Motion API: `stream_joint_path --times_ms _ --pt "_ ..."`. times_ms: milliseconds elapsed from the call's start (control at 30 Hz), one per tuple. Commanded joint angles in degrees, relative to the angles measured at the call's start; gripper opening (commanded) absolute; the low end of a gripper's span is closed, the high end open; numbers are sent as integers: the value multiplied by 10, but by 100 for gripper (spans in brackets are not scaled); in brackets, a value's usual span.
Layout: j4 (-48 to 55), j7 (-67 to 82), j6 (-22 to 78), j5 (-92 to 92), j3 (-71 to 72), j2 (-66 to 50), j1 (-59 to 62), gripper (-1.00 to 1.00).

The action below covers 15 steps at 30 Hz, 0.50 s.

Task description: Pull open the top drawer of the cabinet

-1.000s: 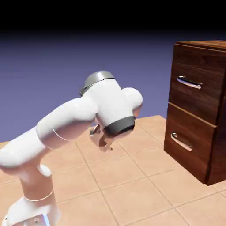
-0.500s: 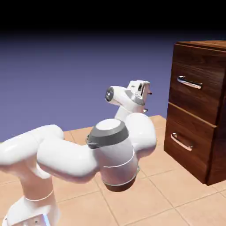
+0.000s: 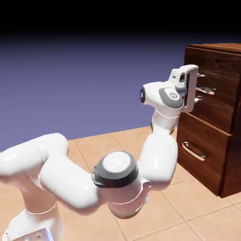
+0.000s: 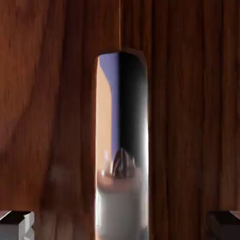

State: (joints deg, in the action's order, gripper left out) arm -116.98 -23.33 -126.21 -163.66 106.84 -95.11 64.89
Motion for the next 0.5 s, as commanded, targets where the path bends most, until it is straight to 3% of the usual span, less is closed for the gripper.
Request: stream_joint_path --times_ms 0,467 --pt "-21 -2 8 1 1 -2 12 -100" --pt "-311 -21 117 51 35 -32 196 -100"
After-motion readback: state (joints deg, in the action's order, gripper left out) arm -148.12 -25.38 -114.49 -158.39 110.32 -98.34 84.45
